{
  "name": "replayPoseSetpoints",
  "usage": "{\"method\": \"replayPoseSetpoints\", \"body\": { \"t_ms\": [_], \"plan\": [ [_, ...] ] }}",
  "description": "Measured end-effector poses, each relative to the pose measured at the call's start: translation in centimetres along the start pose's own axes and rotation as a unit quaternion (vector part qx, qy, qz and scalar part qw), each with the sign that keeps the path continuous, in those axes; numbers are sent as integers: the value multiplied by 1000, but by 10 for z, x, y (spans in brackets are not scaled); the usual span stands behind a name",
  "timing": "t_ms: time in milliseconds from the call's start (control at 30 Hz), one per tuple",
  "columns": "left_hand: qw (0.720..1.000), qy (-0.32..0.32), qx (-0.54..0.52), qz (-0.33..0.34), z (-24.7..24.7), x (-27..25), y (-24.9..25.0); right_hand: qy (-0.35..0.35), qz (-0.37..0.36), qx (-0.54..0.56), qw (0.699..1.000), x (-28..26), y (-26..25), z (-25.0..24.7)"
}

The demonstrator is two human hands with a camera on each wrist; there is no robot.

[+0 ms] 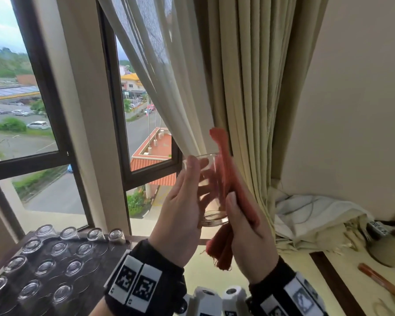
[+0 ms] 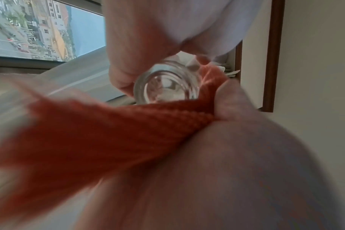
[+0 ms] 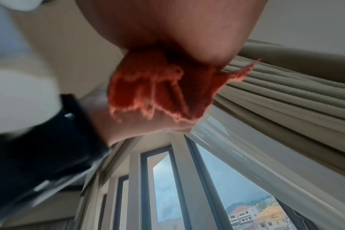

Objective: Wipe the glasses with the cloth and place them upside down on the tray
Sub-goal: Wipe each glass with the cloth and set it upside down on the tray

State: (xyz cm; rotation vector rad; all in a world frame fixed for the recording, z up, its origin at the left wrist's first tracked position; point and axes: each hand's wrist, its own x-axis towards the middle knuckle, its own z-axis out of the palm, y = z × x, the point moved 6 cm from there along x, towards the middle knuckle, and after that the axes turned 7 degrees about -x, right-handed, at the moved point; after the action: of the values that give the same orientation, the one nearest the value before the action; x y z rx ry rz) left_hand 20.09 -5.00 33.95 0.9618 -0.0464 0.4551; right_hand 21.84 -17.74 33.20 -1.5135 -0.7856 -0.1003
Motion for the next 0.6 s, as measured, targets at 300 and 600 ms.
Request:
{"method": "replayPoseSetpoints", "body": {
  "t_ms": [300, 600],
  "plan": [
    [997, 16, -21, -78, 9, 10, -12, -53, -190, -197, 960, -31, 6, -1],
    [997, 45, 29, -62, 45, 5, -34, -1, 9, 19, 1000, 12, 13, -45]
  ]
}}
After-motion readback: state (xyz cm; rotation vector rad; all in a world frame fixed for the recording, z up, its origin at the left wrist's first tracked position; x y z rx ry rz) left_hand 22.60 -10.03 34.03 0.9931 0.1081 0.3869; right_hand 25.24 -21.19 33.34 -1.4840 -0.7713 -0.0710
